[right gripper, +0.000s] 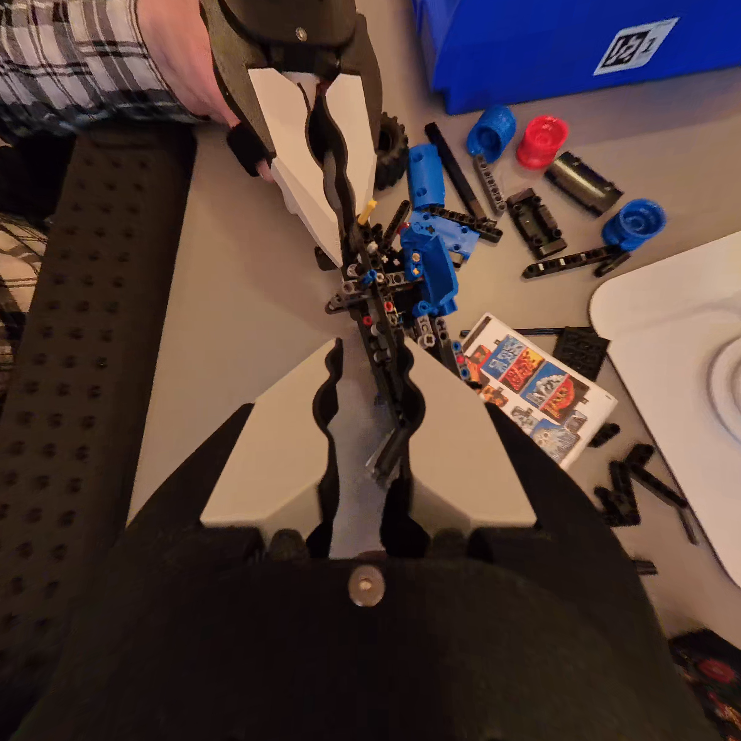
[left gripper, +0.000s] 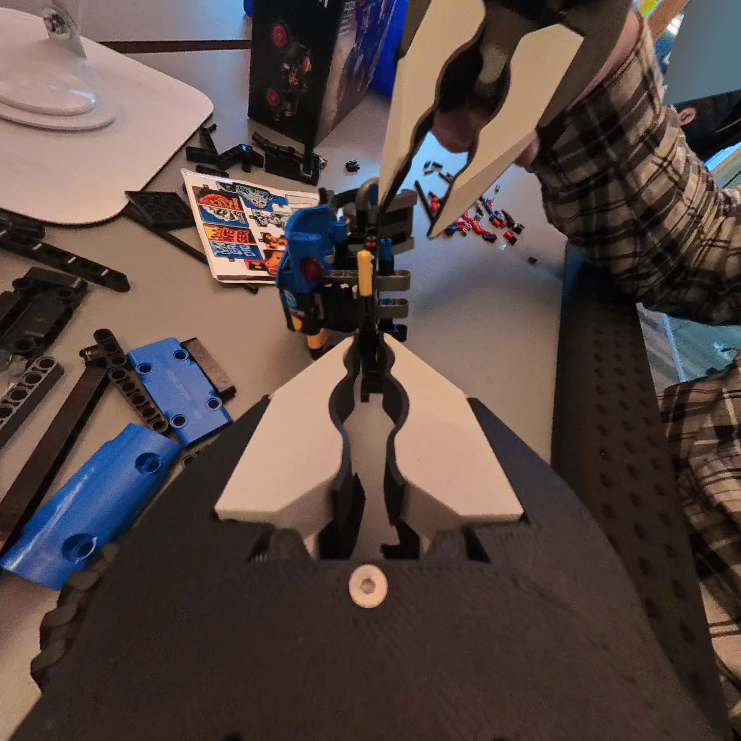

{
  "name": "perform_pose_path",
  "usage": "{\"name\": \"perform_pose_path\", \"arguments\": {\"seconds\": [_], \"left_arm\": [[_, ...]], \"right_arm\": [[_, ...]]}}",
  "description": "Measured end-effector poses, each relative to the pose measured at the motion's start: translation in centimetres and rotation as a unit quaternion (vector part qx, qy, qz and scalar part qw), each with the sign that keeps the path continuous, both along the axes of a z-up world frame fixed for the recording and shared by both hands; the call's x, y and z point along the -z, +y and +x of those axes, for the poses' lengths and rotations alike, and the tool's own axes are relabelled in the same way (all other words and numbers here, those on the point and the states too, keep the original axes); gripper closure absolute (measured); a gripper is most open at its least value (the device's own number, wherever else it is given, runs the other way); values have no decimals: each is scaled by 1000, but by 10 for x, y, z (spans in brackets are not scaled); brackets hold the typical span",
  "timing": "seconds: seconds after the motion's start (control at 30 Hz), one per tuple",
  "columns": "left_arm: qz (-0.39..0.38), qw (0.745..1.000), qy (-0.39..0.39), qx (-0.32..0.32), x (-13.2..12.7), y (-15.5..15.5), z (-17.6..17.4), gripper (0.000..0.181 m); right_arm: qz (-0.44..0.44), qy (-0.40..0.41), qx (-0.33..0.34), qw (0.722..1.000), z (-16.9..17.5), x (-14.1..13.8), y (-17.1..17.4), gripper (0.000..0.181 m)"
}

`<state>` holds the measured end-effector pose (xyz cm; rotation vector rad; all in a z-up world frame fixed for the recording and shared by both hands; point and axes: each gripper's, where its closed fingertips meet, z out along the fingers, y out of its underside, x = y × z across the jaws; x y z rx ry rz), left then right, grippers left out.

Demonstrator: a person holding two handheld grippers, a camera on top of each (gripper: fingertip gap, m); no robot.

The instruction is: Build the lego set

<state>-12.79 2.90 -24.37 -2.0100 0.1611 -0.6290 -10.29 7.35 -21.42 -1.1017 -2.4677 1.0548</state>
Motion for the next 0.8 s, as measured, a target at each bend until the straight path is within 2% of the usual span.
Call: {"name": "perform_pose_path", "arguments": {"seconds": [0.13, 0.2, 0.4, 0.43, 0.53, 0.8], "left_arm": [[-9, 1000, -12, -6, 1, 1, -3, 176], [-10, 1000, -15, -5, 1, 1, -3, 176], [-9, 999, -36, -7, -1, 1, -4, 176], [-8, 999, -40, -7, -2, 1, -4, 176], [-8, 999, -52, -9, -3, 1, -5, 176], [5, 997, -71, -13, -9, 1, -9, 176]], "right_arm": [[52, 21, 21, 998, 4, -2, 24, 152], [101, 16, 33, 994, 7, 9, 41, 147], [147, -6, 38, 988, 14, 33, 57, 132], [154, -9, 37, 987, 15, 36, 59, 134], [134, -19, 34, 990, 15, 40, 55, 155], [67, -38, 42, 996, 17, 36, 50, 164]]}}
